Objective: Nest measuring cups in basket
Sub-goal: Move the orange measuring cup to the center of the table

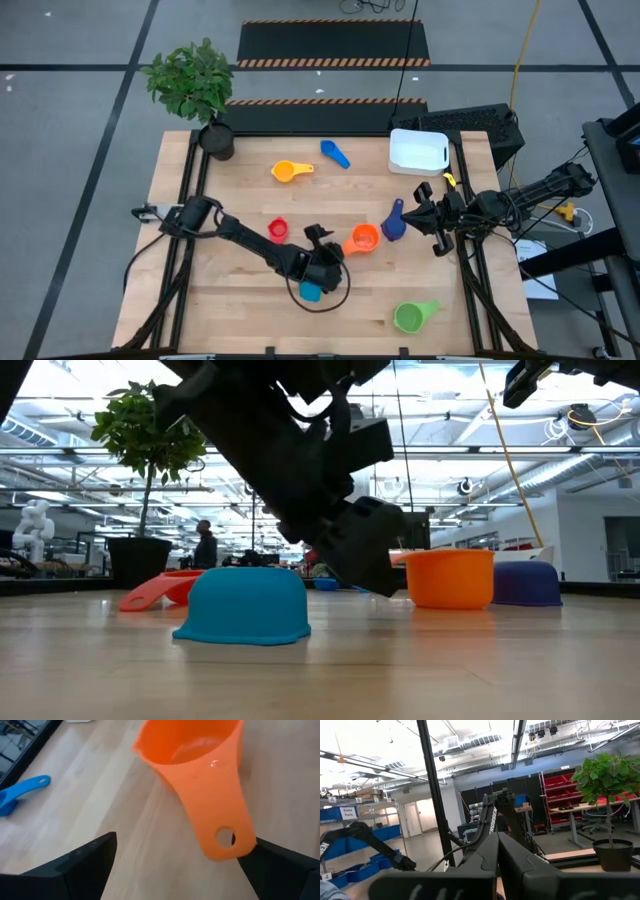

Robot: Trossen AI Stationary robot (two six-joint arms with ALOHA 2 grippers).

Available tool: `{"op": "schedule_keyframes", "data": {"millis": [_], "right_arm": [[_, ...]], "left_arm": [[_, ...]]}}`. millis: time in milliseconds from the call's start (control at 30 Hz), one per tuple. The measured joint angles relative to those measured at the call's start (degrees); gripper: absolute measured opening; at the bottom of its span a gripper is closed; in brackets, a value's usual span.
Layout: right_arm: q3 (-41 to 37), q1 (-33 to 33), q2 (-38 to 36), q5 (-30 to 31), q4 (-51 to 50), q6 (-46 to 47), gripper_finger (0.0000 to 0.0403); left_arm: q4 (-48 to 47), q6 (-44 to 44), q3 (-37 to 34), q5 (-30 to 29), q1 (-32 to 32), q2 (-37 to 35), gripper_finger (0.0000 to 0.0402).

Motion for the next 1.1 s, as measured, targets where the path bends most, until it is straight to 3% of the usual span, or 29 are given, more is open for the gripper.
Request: {"op": "schedule_keyframes", "data": {"millis": [233, 533, 833, 967, 1100], "right_arm": [[0.0, 0.0, 0.0, 0.0, -0.1, 0.0, 0.0], [0.0, 0.0, 0.0, 0.0, -0.2, 0.3, 0.0], [0.0, 0.0, 0.0, 0.0, -0.4, 0.4, 0.0], [0.0, 0.0, 0.0, 0.0, -0.4, 0.4, 0.0], [0.0, 0.0, 0.0, 0.0, -0.4, 0.4, 0.0]], "left_arm": [[-1.7, -1.9, 0.0, 3.8, 0.0, -1.6, 0.0397], [3.2, -0.2, 0.0, 6.6, 1.1, -1.7, 0.0397], [5.6, 1.2, -0.5, 17.5, 5.0, -1.7, 0.0396], [5.4, 1.2, -0.9, 17.6, 5.4, -1.7, 0.0371], [6.0, 1.2, -0.9, 17.6, 5.4, -1.7, 0.0316]]}}
